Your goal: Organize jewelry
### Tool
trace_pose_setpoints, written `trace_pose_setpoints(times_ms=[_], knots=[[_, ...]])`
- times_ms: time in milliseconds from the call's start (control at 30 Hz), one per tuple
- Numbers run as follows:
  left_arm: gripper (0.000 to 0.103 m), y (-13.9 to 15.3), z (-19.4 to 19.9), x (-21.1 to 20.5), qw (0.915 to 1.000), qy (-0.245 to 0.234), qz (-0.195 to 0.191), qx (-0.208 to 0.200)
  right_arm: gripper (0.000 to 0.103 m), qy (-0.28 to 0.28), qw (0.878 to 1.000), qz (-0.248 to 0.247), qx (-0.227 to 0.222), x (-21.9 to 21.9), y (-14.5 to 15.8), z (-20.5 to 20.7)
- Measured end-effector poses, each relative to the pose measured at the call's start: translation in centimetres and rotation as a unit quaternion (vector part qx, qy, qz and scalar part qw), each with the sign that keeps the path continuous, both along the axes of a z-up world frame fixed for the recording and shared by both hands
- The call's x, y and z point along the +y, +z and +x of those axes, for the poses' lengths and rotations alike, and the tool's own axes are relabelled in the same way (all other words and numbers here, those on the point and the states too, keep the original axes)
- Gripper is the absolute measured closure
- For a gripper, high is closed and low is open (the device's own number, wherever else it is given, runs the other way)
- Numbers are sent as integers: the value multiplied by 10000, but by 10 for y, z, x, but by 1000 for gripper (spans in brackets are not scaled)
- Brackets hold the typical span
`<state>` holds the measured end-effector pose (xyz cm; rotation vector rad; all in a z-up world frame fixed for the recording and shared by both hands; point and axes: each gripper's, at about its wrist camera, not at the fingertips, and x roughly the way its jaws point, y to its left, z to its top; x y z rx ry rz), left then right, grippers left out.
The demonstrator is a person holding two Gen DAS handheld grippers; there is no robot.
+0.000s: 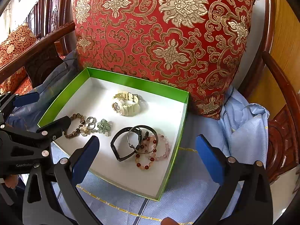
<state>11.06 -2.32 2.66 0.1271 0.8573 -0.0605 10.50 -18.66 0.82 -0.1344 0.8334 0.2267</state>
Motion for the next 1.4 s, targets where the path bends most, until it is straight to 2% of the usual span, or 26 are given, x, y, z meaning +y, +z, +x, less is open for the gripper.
trace_pose_setpoints(times_ms=[667,1400], knots=[[5,-2,1,0,9999,38,-116,119,3,-17,10000,-29,5,1,0,-1],[5,-7,2,1,9998,46,-44,198,3,-8,10000,-70,22,3,-1,-1]])
